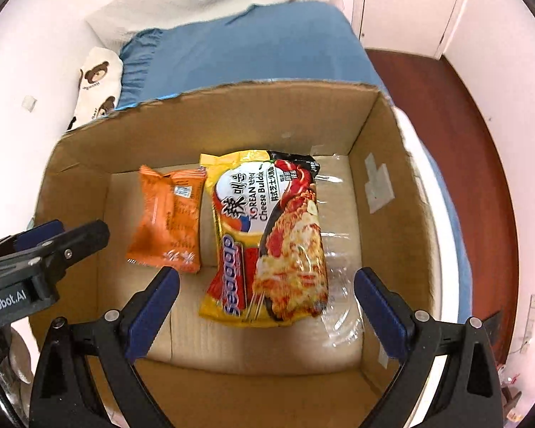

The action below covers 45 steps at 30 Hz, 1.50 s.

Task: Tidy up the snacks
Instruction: 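Carry both packs into the cardboard box and open both tools, then grasp the red spicy strip packet with the left tool while the right tool grasps the Franzzi cookie pack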

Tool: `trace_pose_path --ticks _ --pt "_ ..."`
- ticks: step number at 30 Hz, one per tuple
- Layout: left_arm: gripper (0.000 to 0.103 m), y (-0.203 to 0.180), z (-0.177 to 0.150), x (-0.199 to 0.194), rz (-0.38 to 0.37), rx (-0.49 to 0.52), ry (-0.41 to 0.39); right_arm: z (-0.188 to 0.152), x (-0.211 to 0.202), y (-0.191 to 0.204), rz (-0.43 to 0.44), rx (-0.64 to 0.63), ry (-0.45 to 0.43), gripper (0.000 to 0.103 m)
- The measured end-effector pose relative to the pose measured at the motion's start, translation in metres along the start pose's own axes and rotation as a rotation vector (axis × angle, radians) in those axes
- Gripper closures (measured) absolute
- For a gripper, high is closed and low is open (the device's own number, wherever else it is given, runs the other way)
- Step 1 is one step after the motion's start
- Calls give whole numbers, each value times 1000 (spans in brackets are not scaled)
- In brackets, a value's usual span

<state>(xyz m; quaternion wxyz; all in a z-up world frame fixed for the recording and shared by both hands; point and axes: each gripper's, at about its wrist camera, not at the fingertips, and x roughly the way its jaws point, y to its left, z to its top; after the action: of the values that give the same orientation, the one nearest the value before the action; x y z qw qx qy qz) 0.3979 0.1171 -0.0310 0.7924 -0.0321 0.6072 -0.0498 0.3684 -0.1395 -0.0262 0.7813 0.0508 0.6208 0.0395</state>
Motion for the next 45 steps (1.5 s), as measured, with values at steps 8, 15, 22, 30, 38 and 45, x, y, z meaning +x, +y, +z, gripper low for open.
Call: trace_pose_path --ticks 8,15,22,30,38,45 --pt "14 -10 -43 -65 -16 10 -124 -35 -62 17 34 0 -114 3" --pt "14 -23 -91 -111 -35 22 -199 -72 -97 16 95 29 -179 3" --pt "14 -39 -176 -77 -21 75 -44 -129 -88 -11 140 71 -154 26" --pt "14 -67 -254 44 -32 161 253 -211 -27 -79 100 233 18 26" --pt "41 -77 -271 113 -34 163 379 -228 31 -90 35 219 106 26" --pt "51 -29 -273 96 14 1 332 -227 78 -76 59 155 194 44"
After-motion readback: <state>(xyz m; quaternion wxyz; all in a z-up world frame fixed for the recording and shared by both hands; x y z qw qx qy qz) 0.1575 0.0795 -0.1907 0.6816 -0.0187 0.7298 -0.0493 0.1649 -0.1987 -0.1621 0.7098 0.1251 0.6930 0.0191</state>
